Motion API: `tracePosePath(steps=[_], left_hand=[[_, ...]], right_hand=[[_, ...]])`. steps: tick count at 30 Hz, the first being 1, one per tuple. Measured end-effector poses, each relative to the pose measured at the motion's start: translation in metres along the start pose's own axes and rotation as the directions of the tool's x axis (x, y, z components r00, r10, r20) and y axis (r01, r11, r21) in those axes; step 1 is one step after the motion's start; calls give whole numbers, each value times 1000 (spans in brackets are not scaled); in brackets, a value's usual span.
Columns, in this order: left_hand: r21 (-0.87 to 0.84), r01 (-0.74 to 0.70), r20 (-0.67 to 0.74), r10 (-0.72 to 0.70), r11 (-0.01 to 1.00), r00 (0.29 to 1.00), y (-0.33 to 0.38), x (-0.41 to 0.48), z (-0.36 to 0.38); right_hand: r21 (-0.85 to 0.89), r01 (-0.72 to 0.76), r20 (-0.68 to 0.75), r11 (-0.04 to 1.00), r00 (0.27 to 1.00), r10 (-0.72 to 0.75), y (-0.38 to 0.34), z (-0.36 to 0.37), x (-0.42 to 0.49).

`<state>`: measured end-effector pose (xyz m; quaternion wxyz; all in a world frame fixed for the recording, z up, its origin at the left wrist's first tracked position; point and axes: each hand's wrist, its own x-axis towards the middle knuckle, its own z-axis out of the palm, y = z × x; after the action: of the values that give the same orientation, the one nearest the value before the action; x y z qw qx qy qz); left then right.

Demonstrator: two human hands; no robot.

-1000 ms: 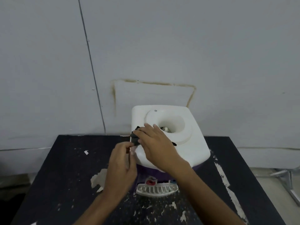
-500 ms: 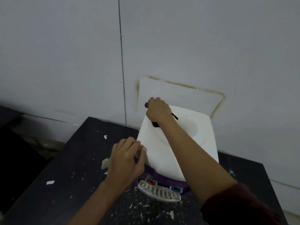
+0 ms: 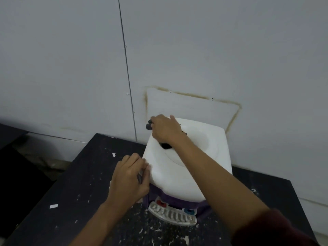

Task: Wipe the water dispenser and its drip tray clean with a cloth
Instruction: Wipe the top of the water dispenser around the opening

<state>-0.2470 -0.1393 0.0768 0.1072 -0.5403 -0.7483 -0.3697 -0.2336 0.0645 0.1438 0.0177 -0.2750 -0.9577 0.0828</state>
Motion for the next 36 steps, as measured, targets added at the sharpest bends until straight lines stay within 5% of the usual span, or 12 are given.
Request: tracePosePath(steps=[5, 11, 17, 21, 27, 36], left_hand=[[24, -14, 134, 10, 1000, 991, 0, 14, -10], [0, 31, 327, -30, 1000, 945, -7, 35, -21], [-123, 207, 342, -154, 970, 927, 22, 49, -11], [-151, 170, 340, -110, 974, 934, 56, 48, 5], [-4, 39, 192, -37, 999, 981, 109, 39, 38], [356, 49, 69, -78, 933, 995, 144, 27, 64]], right_hand=[[248, -225, 20, 942, 974, 227, 48, -18, 13], [459, -251, -100, 852, 938, 331, 94, -21, -24], [651, -263, -80, 712, 909, 410, 130, -25, -52], [684, -206, -78, 700, 933, 351, 144, -28, -59], [524, -101, -76, 845, 983, 164, 179, -23, -91], [626, 228, -299, 746, 953, -40, 201, 17, -164]])
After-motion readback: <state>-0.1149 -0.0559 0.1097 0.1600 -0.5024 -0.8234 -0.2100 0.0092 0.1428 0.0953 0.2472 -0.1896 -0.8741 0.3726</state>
